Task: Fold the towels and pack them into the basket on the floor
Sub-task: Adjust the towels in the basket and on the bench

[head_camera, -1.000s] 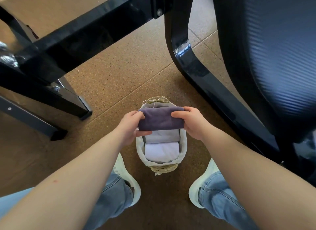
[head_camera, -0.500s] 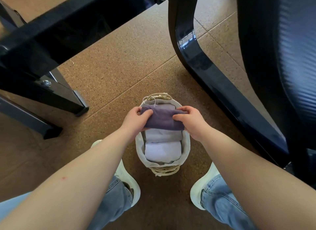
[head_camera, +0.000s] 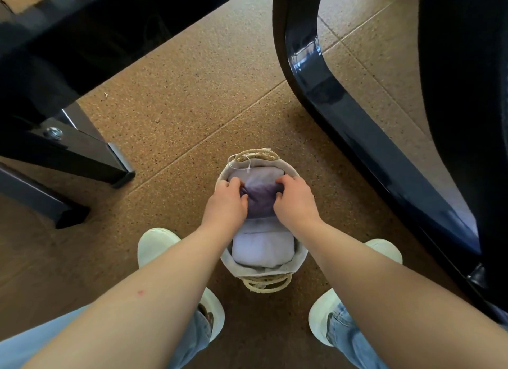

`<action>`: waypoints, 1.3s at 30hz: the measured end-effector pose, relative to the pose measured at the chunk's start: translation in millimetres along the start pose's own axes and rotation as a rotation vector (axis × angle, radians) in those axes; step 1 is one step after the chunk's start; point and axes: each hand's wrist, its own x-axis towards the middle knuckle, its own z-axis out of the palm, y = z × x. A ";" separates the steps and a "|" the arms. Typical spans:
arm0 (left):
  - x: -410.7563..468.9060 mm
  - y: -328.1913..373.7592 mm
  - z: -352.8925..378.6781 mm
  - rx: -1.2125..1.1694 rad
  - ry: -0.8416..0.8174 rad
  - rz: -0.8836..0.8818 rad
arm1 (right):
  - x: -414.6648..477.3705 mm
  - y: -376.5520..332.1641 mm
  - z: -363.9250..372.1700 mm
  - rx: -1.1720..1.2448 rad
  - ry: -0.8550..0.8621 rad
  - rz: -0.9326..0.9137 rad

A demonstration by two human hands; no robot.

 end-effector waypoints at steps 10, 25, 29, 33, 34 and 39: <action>-10.1 -34.7 -2.5 0.413 0.067 0.422 | -11.7 22.3 7.2 -0.579 0.115 -0.517; -12.5 -23.9 1.3 0.639 0.032 0.311 | -6.9 12.3 5.7 -0.780 0.006 -0.496; -9.6 -26.1 -1.8 0.580 -0.017 0.290 | -13.8 4.1 3.8 -0.799 0.008 -0.463; -13.6 -23.3 -19.1 0.543 -0.081 0.332 | -25.0 2.4 -8.4 -0.785 -0.032 -0.439; -17.7 -22.1 -24.4 0.535 -0.082 0.334 | -28.7 0.9 -13.2 -0.778 -0.041 -0.434; -36.2 -6.6 -50.6 0.479 -0.063 0.308 | -49.8 -14.6 -40.5 -0.752 -0.024 -0.402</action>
